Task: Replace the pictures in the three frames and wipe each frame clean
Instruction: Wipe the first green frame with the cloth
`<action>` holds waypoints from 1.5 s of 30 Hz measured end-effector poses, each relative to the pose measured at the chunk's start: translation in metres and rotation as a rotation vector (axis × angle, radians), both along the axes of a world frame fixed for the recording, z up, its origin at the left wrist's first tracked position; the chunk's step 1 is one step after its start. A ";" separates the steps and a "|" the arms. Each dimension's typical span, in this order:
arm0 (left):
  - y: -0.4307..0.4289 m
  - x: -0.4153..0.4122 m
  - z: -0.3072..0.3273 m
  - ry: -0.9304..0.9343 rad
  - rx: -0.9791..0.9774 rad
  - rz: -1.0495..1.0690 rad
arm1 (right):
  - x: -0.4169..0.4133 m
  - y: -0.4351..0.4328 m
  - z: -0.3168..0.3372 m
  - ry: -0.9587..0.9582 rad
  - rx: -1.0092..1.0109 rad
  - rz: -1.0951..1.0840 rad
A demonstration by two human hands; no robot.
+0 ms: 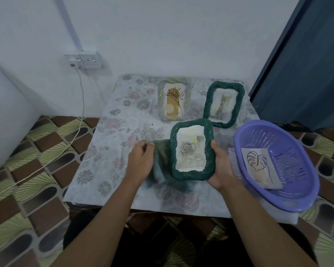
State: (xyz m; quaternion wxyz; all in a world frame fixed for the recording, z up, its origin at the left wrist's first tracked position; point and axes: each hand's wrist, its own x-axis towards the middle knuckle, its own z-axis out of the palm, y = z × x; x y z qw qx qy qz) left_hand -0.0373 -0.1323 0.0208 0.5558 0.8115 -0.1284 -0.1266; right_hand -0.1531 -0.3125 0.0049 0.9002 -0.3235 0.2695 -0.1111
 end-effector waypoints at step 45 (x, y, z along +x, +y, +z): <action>-0.016 -0.012 0.012 -0.623 0.551 -0.287 | 0.002 0.051 0.028 0.091 -0.456 0.024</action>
